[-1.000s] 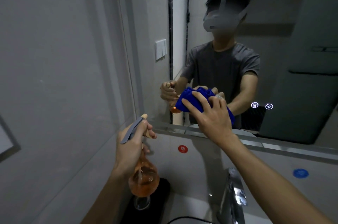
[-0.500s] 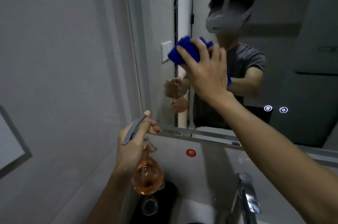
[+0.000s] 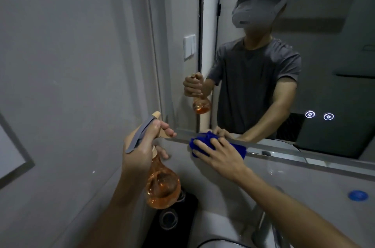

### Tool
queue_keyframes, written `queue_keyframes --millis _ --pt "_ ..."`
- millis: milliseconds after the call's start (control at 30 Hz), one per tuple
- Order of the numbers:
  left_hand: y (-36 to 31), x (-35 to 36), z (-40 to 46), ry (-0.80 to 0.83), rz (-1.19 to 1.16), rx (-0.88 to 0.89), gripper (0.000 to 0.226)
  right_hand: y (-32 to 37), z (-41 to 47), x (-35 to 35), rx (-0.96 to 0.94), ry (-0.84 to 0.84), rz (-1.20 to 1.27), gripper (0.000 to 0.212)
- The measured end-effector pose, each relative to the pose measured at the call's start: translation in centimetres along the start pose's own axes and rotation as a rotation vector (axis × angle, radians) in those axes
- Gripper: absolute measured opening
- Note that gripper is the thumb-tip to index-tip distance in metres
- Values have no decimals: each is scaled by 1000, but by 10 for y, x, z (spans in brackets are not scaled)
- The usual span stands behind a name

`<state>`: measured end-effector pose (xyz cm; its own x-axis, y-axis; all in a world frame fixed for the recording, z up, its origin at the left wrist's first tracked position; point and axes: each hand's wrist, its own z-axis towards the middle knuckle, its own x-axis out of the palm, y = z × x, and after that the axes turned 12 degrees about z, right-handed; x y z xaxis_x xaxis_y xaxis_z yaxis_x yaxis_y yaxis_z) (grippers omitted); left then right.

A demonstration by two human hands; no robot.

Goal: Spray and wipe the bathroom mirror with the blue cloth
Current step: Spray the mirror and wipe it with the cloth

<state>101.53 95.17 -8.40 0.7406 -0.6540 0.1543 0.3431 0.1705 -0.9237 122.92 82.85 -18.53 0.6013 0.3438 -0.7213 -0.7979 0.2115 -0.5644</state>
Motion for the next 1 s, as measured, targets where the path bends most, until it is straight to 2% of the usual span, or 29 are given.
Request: queue_keyframes --millis 100,233,367,433,500,567,667,700,767,833,933,1000 --pt "3 0 2 18 -37 -6 32 -22 16 -22 117 -206 53 51" --pt "2 5 8 16 -44 4 39 -84 79 -99 377 -516 35 49" --pt "-5 3 13 28 -95 14 49 -127 150 -164 600 -622 58 49" --pt "-11 -1 11 -12 -62 63 43 -118 172 -169 598 -632 71 48" --pt "-14 -5 5 -56 -37 106 25 -91 178 -151 491 -570 80 50" --pt "-9 -11 13 -53 -7 82 27 -55 170 -116 349 -441 104 52" --pt "-2 -25 41 26 127 -192 35 -1 135 -58 173 -229 151 56" --pt "1 -29 44 56 135 -224 34 13 123 -42 112 -138 168 56" --pt "2 -30 38 11 117 -103 30 30 104 -24 33 24 210 61" --pt "-1 -29 20 -2 91 55 32 30 99 -22 20 82 228 67" --pt "-5 -26 20 37 96 73 52 28 103 -26 -6 113 226 63" --pt "-6 -22 26 0 92 77 52 26 103 -28 -18 103 213 63"
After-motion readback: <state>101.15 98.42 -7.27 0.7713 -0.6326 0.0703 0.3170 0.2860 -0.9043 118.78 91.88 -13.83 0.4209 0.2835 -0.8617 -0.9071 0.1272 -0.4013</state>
